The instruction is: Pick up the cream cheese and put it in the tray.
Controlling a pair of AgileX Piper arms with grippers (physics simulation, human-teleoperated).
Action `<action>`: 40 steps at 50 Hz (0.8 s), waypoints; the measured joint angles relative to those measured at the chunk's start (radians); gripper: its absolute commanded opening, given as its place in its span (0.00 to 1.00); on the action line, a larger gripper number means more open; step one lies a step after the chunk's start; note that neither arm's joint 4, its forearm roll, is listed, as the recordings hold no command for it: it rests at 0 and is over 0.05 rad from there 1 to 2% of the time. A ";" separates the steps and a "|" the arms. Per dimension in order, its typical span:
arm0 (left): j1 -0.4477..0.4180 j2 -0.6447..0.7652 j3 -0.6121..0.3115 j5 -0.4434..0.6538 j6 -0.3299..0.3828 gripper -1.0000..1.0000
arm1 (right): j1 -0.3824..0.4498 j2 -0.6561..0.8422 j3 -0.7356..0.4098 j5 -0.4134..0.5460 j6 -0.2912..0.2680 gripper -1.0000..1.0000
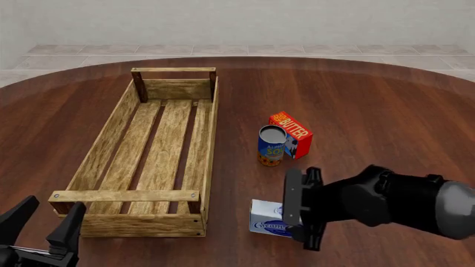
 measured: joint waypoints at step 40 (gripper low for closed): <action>-0.006 0.011 0.000 -0.006 0.005 1.00 | 0.027 0.092 -0.015 -0.027 0.101 1.00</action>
